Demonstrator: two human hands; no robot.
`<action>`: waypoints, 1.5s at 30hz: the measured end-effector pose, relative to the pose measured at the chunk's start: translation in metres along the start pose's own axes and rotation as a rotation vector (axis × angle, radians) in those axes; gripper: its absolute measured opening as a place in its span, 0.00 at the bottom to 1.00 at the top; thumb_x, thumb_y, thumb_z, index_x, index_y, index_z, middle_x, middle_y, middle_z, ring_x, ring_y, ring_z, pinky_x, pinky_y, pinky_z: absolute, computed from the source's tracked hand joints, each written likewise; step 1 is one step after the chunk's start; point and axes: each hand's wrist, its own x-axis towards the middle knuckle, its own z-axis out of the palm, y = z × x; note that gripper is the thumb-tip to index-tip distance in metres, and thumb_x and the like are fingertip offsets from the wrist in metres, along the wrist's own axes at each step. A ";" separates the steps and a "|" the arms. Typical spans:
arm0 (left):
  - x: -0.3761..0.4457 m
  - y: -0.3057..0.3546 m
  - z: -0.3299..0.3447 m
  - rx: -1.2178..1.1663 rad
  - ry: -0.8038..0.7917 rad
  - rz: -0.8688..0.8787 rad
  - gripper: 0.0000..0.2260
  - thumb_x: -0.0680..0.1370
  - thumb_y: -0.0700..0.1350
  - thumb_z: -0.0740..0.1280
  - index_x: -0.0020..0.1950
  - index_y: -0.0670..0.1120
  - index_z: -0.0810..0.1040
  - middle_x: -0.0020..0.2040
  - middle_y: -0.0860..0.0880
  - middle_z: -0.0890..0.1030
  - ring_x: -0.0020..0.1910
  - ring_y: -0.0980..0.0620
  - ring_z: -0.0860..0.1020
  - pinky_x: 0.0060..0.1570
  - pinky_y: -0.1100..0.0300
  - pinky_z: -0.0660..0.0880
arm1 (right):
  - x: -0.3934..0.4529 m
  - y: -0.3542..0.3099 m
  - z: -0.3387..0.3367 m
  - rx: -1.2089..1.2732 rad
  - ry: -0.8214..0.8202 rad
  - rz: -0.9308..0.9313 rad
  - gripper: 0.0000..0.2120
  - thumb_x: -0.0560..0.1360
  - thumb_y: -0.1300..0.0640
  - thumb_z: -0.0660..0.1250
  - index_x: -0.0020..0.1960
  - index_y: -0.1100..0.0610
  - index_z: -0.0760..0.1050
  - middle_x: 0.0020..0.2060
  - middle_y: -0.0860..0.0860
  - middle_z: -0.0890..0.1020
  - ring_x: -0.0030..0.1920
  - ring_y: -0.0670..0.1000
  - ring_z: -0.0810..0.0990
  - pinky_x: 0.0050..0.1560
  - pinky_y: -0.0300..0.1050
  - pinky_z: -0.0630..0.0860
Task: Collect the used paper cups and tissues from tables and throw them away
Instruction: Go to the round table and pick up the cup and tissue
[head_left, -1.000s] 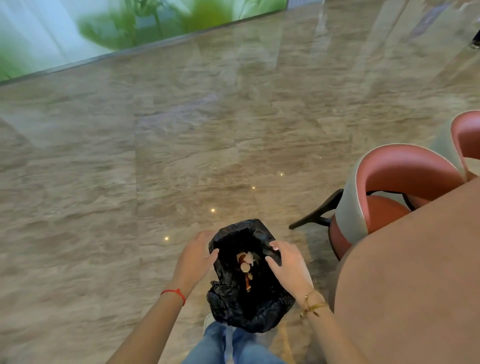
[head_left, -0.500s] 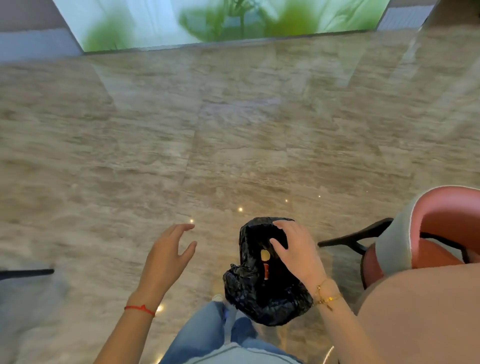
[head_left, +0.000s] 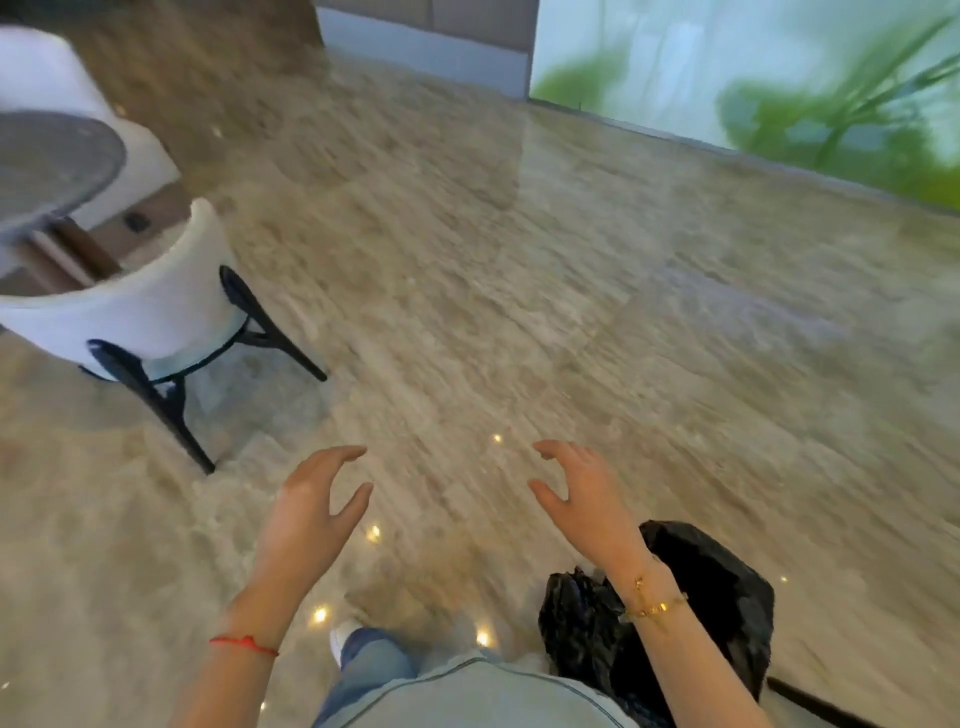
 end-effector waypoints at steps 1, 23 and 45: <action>-0.004 -0.014 -0.013 -0.005 0.029 -0.045 0.17 0.75 0.45 0.71 0.63 0.49 0.76 0.58 0.52 0.79 0.57 0.54 0.76 0.56 0.62 0.69 | 0.013 -0.015 0.010 0.007 -0.023 -0.040 0.18 0.77 0.48 0.64 0.66 0.50 0.70 0.58 0.46 0.77 0.60 0.48 0.71 0.59 0.41 0.67; -0.048 -0.276 -0.252 0.103 0.501 -0.677 0.18 0.76 0.49 0.69 0.66 0.53 0.73 0.62 0.54 0.77 0.60 0.52 0.77 0.50 0.65 0.68 | 0.207 -0.395 0.242 0.102 -0.426 -0.663 0.18 0.75 0.52 0.68 0.65 0.51 0.72 0.55 0.45 0.77 0.59 0.46 0.72 0.58 0.34 0.67; 0.166 -0.528 -0.462 0.109 0.673 -0.844 0.18 0.75 0.48 0.70 0.64 0.52 0.74 0.59 0.54 0.79 0.58 0.51 0.78 0.54 0.60 0.72 | 0.510 -0.705 0.424 0.114 -0.465 -0.816 0.16 0.75 0.53 0.68 0.62 0.53 0.73 0.56 0.45 0.77 0.59 0.46 0.71 0.59 0.35 0.64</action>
